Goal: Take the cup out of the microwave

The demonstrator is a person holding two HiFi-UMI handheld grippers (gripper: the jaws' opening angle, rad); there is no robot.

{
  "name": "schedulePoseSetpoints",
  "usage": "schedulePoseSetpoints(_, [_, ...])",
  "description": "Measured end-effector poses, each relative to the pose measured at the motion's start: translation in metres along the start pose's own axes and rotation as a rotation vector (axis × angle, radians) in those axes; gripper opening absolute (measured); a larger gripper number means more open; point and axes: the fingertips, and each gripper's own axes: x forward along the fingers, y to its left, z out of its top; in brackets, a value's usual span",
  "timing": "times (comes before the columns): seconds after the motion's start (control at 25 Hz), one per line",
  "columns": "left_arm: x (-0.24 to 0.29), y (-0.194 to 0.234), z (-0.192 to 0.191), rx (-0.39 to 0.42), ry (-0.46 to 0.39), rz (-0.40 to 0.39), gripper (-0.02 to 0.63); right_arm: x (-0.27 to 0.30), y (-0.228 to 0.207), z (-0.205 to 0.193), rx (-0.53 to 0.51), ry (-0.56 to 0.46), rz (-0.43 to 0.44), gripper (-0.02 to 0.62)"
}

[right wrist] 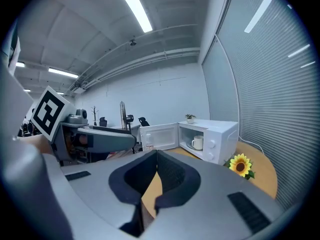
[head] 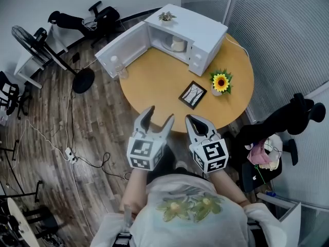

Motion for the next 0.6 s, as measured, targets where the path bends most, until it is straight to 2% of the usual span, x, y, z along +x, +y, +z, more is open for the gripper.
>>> schedulePoseSetpoints(0.28, [0.027, 0.037, 0.003, -0.037, 0.000, -0.013, 0.276, 0.037, -0.015, 0.000, 0.009, 0.039, -0.015, 0.017])
schedulePoseSetpoints(0.6, [0.071, 0.085, 0.001, -0.037, 0.076, -0.031, 0.275, 0.087, -0.031, 0.009, 0.004, 0.059, -0.020, 0.017])
